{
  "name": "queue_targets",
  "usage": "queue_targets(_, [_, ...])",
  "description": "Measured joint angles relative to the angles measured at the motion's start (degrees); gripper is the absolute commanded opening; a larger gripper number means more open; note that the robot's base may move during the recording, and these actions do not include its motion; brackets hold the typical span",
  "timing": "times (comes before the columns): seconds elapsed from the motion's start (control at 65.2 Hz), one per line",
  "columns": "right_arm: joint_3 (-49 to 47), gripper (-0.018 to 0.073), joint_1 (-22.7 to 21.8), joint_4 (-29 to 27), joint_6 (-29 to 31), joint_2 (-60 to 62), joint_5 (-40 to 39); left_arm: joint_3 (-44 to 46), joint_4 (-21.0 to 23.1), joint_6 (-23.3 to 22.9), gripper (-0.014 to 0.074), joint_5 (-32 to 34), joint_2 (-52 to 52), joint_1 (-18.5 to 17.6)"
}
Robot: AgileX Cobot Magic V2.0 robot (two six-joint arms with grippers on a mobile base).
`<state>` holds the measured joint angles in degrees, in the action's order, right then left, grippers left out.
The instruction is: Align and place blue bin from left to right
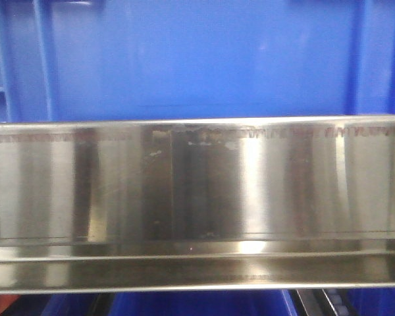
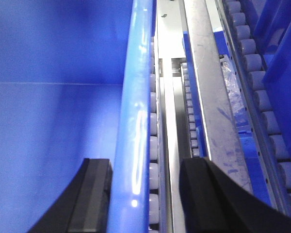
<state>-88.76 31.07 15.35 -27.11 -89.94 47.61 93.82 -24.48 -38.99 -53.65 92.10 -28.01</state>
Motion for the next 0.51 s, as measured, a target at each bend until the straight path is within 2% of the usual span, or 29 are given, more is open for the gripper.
queue_targets(0.061, [-1.08,0.0370,0.00,-0.10,-0.53,0.01,0.97,0.29,0.45,0.00,0.0445,0.00,0.00,0.00])
queue_targets(0.107, [-2.36,0.0400,0.00,0.04,-0.85,0.01,1.67,0.56,0.55,0.00,0.0468,-0.11,0.00,0.00])
queue_targets(0.337, [-9.73,0.0401,0.00,0.36,-0.32,0.01,6.01,3.80,0.79,0.00,0.0460,-2.00,0.00,0.00])
queue_targets(0.429, [-12.02,0.0373,0.00,0.36,0.39,0.01,7.70,5.86,0.79,0.00,0.0395,-3.14,0.00,0.00])
queue_targets(0.506, [-13.47,0.0305,0.27,0.58,1.10,0.01,8.71,7.49,0.69,0.50,0.0260,-4.18,0.00,0.00])
